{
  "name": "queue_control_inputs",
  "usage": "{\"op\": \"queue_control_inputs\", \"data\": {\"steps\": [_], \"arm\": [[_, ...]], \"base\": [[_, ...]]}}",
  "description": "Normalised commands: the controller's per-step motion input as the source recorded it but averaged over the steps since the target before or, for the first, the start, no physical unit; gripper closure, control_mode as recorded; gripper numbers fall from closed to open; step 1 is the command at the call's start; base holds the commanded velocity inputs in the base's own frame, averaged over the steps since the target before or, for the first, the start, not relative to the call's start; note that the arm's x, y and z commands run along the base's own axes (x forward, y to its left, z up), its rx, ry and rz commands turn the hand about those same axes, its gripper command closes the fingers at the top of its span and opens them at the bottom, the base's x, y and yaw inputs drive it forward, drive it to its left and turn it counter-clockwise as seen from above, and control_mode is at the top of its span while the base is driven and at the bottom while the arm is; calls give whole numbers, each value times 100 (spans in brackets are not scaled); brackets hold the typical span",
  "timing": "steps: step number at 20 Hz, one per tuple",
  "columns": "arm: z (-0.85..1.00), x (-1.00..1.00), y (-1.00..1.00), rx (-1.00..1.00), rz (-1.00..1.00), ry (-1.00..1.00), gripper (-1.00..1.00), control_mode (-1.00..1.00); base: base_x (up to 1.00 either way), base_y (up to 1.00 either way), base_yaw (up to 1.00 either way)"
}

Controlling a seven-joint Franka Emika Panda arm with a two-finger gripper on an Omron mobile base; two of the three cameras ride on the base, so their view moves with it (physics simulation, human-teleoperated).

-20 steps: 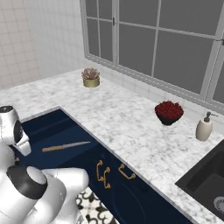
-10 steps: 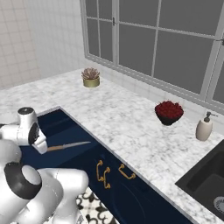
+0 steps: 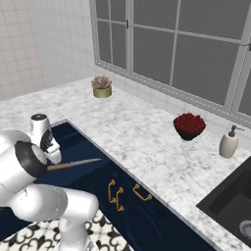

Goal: Pick up the knife from the drawer and place it on the cutting board. Then place the meat from the plate to the cutting board.

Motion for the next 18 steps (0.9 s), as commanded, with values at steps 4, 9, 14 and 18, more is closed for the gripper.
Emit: {"op": "queue_control_inputs", "data": {"steps": [4, 9, 14, 18], "arm": [[-25, 23, 14, -3, 0, 0, -100, -100], [-30, 13, 6, -1, 0, -1, -100, -100], [-37, 8, 2, 0, 0, -6, -100, -100], [-37, 4, 1, 0, 0, -7, -100, -100]], "base": [[0, 0, 0], [0, 0, 0], [0, 0, 0], [0, 0, 0]]}}
